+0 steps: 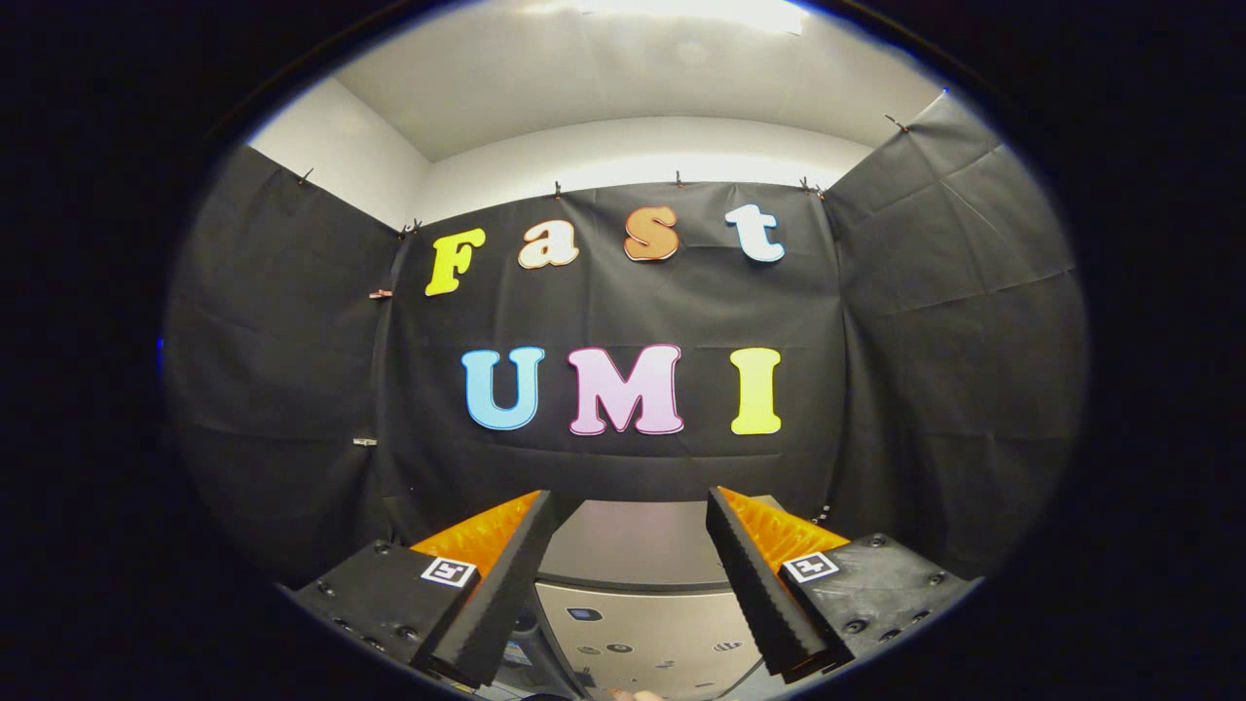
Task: Put the clothes into the washing machine and then close the washing machine lid.
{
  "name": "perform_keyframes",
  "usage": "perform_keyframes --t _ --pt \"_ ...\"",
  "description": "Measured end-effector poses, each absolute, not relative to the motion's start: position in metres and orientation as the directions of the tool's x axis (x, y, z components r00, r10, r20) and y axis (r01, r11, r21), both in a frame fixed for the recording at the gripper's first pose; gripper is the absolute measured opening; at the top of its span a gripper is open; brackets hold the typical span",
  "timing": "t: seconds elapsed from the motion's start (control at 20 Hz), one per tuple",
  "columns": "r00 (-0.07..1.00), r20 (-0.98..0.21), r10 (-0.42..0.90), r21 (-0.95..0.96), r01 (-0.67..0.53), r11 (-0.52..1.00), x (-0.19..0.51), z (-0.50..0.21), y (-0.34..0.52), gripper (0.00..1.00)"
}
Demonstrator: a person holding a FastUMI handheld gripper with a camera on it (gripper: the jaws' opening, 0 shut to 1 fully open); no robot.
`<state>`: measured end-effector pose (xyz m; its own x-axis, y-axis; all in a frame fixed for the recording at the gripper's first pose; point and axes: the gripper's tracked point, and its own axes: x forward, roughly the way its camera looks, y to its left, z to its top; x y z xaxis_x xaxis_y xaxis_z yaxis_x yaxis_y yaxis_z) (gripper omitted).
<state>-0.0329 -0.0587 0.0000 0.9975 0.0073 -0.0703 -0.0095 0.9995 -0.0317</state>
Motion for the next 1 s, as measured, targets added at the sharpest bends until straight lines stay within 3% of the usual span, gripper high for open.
perform_keyframes --t 1.0 --pt "0.998 -0.066 0.007 -0.043 -0.010 0.999 -0.044 0.001 -0.052 0.99"
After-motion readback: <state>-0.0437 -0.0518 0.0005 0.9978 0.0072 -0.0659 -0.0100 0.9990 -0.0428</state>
